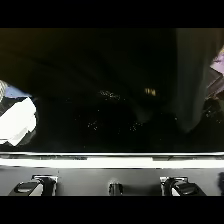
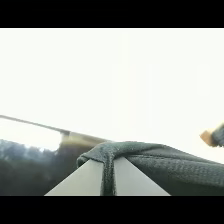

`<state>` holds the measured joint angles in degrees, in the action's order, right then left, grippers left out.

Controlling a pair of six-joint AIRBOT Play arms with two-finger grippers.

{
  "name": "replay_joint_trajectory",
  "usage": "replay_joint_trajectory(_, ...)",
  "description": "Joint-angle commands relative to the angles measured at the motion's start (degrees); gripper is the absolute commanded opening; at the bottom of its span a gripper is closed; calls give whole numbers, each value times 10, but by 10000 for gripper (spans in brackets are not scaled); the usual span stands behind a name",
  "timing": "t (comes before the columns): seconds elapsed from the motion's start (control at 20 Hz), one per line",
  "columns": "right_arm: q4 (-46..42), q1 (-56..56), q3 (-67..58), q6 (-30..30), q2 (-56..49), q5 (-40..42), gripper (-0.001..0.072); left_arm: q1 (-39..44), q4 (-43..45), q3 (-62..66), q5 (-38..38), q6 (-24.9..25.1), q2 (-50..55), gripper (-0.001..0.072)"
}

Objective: Fold the clothes and pants, and hang the long-sleeved shirts on hangers.

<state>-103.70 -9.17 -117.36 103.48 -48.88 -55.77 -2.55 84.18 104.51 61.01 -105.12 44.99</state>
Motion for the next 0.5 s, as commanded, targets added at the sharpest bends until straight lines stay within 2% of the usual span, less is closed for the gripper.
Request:
replay_joint_trajectory(0.0,-2,0,-1,-6,33,3,26,-1,35,8,18,-32,-24,15)
replay_joint_trajectory(0.2,-4,0,-1,-8,-47,-26,26,-1,39,-42,45,-33,28,14)
replay_joint_trajectory(0.35,-5,0,-1,-7,-173,-79,26,-1,40,-103,45,-33,112,14)
replay_joint_trajectory(0.45,-5,0,4,29,-279,-100,26,-1,40,-130,41,-33,192,14)
